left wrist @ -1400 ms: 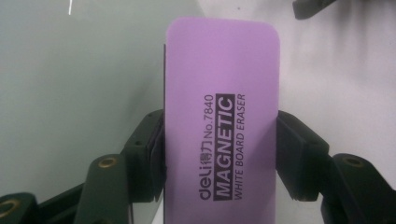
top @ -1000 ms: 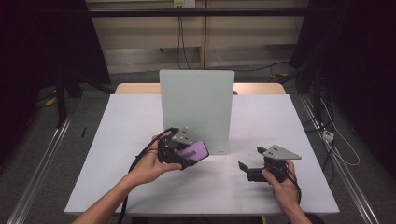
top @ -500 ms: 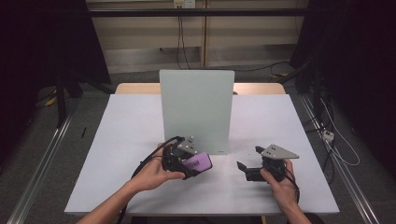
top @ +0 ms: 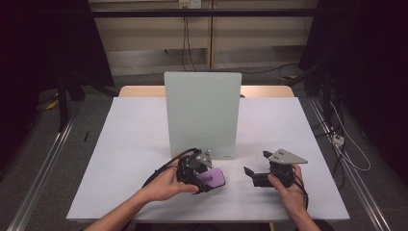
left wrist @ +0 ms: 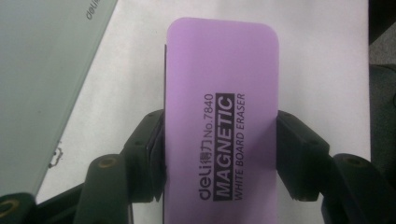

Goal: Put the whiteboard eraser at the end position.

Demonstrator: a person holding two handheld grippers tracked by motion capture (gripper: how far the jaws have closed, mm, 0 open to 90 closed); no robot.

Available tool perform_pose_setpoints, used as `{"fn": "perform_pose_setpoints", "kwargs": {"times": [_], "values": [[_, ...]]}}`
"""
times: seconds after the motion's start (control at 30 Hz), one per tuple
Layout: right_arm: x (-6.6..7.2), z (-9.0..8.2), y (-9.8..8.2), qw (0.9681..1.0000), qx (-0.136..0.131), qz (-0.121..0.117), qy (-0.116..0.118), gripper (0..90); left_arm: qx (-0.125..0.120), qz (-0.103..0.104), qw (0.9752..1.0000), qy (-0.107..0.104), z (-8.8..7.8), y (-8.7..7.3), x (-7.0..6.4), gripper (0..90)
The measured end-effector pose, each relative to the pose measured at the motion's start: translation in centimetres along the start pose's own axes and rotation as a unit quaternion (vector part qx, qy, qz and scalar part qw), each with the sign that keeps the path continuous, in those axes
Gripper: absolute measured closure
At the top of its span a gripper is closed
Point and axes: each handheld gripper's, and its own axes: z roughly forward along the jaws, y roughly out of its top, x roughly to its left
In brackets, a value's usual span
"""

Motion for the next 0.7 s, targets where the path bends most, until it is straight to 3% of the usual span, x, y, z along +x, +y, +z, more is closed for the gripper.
{"fn": "perform_pose_setpoints", "kwargs": {"times": [0.1, 0.13, 0.2, 0.3, 0.6, 0.7], "values": [[0.0, 0.0, 0.0, 1.0, 0.0, 0.0, 0.0, 6.0, -0.002, -0.01, 0.9999, 0.0, 0.1, -0.1, 0.2, 40.6], [0.0, 0.0, 0.0, 1.0, 0.0, 0.001, 0.0, 6.0, 0.014, -0.006, 0.9998, 0.01, 0.0, 0.0, 0.2, 40.6], [0.0, 0.0, 0.0, 1.0, 0.0, 0.0, 0.0, 6.0, 0.001, -0.008, 0.9999, -0.006, 0.7, -0.1, 0.2, 40.4], [0.1, 0.0, 0.0, 1.0, 0.0, -0.001, 0.001, 6.0, 0.011, -0.004, 0.9999, -0.003, 1.1, 0.0, 0.1, 40.4], [0.1, 0.0, 0.0, 1.0, 0.0, -0.002, 0.001, 6.0, 0.003, -0.014, 0.9999, 0.0, 1.6, -0.2, 0.2, 38.7], [0.1, 0.0, 0.0, 1.0, 0.0, -0.002, 0.002, 6.0, 0.017, -0.009, 0.9998, 0.0, 1.6, -0.2, 0.3, 37.7]]}}
